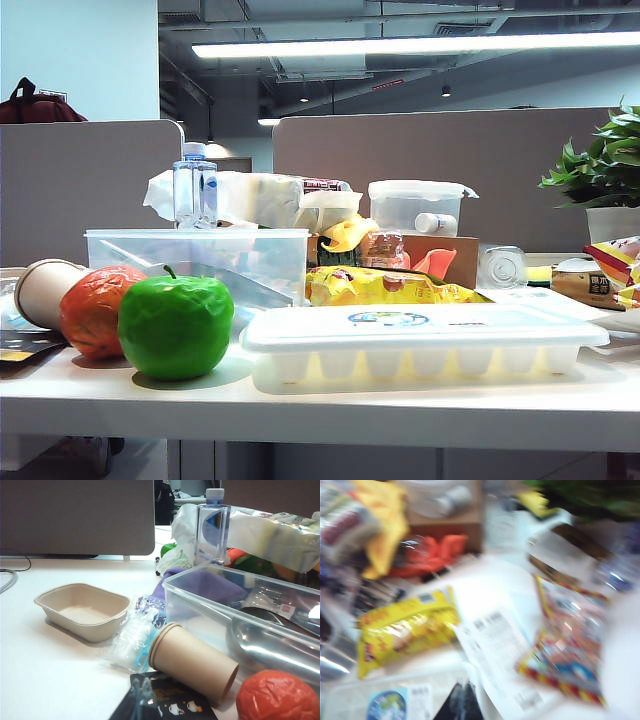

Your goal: Pick up the metal ice scoop from the table and place it inside the transparent plastic box.

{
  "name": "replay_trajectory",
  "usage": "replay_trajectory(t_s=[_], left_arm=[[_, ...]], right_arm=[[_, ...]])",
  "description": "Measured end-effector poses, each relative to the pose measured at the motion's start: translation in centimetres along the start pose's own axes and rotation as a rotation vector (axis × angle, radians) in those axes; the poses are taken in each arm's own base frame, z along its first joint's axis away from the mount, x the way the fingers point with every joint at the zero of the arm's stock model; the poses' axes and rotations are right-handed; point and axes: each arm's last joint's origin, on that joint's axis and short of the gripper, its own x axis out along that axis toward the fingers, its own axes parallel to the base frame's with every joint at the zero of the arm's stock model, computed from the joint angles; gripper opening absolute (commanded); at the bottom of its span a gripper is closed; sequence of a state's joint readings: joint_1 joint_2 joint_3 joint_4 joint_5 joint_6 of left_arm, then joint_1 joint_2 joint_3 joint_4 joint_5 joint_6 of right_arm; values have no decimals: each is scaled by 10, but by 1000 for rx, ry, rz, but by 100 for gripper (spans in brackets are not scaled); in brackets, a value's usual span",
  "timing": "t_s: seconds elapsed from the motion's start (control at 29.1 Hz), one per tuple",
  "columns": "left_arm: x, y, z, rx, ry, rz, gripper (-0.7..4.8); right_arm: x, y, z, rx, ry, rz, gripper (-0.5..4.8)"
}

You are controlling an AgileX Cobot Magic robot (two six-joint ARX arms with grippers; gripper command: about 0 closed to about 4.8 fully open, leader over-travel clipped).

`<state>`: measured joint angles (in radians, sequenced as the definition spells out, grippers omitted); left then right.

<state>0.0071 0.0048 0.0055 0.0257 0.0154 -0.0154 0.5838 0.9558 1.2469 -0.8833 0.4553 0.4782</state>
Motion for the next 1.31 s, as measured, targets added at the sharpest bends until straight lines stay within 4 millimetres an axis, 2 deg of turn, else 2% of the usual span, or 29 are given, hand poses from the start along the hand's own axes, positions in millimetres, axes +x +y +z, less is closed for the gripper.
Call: replay_trajectory(t_s=[0.1,0.21,0.34,0.41,0.55,0.69,0.82,1.0,1.13,1.31], left_arm=[[0,0,0,0,0,-2,-5],[0,0,0,0,0,-2,-5],[0,0,0,0,0,-3,-5],[0,0,0,0,0,-3,-5],[0,0,0,0,0,-3,-5],[0,0,0,0,0,-3,-5],[0,0,0,0,1,-4,-5],[0,0,0,0,0,-7,-5],[0,0,0,0,0,-8,-5],[0,0,0,0,-1,-8,-5]], right_arm=[[3,-17,-10,-25,-128,87,-5],[0,-35,-17,-37,-293,69,-5],[-8,-60,-39,-22,-424,63,-5],[-6,-72,-55,-5,-478,57,-5],[5,-94,-100,14,-532,0,-5],[19,-107,-145,9,-609,28,-5],[40,-113,-174,7,-597,53,-5],[61,-114,-194,-11,-518,120,-5],[72,-117,-204,-8,-528,119,-5],[67,-115,-197,-14,-610,138,-5]])
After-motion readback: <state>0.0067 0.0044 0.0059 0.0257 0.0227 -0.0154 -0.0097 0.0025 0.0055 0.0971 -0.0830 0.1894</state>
